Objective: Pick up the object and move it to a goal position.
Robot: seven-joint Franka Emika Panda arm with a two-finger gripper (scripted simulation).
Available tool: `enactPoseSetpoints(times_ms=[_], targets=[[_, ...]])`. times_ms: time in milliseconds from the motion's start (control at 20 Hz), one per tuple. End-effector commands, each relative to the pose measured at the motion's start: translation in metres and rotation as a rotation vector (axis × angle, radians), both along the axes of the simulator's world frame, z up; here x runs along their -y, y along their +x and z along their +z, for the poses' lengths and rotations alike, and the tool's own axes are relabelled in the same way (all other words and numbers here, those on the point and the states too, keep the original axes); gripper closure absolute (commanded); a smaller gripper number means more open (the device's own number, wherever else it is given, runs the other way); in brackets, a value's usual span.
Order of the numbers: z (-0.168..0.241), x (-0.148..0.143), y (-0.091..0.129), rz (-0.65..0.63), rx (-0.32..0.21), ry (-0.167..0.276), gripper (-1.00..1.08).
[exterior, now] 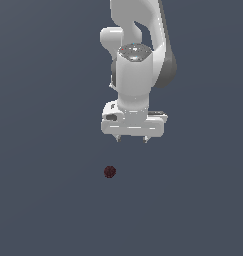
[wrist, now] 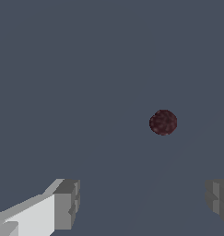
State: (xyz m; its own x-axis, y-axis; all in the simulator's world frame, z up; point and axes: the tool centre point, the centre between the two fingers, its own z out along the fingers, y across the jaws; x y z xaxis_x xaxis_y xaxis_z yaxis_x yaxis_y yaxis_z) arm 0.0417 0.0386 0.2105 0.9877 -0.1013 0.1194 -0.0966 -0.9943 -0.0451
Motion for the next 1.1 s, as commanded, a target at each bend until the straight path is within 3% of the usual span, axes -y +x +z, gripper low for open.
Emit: enactPoseSetpoints(times_ms=[0,1050], targets=[[-0.008,0.006,0.005,-0.050,-0.010,0.005,-0.92],[-0.110,0.076,0.046,-0.663,-0.114,0.023,-0.92]])
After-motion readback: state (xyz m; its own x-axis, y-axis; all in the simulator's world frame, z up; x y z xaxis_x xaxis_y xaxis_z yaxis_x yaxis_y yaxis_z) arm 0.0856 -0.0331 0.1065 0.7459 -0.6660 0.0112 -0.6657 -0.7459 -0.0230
